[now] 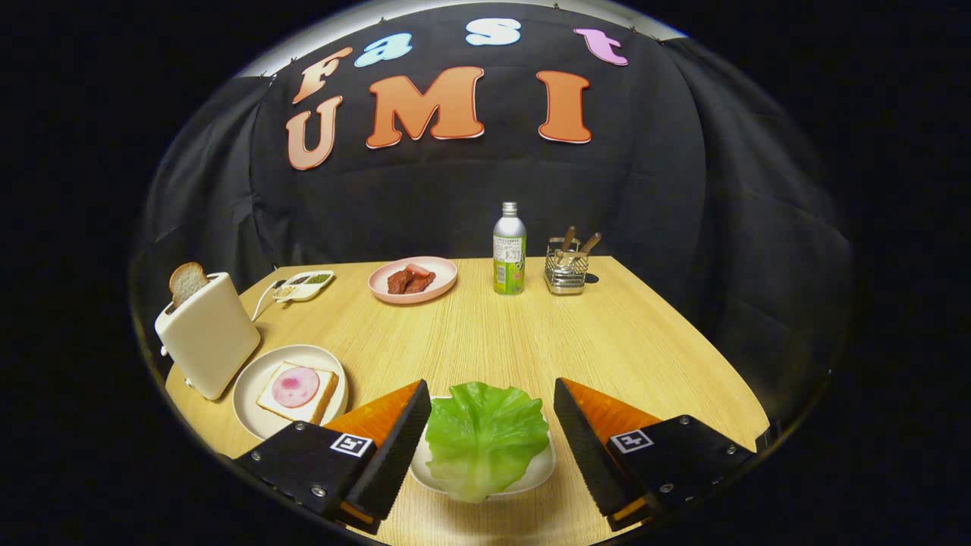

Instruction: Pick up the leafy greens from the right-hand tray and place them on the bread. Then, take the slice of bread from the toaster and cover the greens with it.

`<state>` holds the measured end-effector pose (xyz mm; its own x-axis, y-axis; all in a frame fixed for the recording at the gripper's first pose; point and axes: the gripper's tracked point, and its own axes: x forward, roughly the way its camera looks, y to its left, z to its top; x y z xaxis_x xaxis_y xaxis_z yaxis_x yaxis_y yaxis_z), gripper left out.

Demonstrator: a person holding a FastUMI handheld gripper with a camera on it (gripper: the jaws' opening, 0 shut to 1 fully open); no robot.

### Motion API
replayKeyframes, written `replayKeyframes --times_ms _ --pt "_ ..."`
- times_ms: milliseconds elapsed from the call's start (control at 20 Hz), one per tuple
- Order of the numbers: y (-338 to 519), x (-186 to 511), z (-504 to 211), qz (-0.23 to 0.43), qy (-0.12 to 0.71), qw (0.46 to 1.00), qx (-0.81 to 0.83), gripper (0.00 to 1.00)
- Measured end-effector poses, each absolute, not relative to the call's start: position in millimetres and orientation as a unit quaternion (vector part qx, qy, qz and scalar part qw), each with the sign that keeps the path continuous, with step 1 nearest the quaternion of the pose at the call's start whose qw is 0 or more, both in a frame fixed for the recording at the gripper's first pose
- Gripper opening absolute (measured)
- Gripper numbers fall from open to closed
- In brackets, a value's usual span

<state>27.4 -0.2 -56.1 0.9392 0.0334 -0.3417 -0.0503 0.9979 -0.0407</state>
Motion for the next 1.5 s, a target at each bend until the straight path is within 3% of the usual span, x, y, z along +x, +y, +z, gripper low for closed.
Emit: replayKeyframes --times_ms 1050,1500 --pt "12.9 32.3 -136.6 0.036 0.286 0.955 -0.065 0.98" --pt "20.0 31.0 -148.4 0.047 0.307 0.949 -0.052 0.78"
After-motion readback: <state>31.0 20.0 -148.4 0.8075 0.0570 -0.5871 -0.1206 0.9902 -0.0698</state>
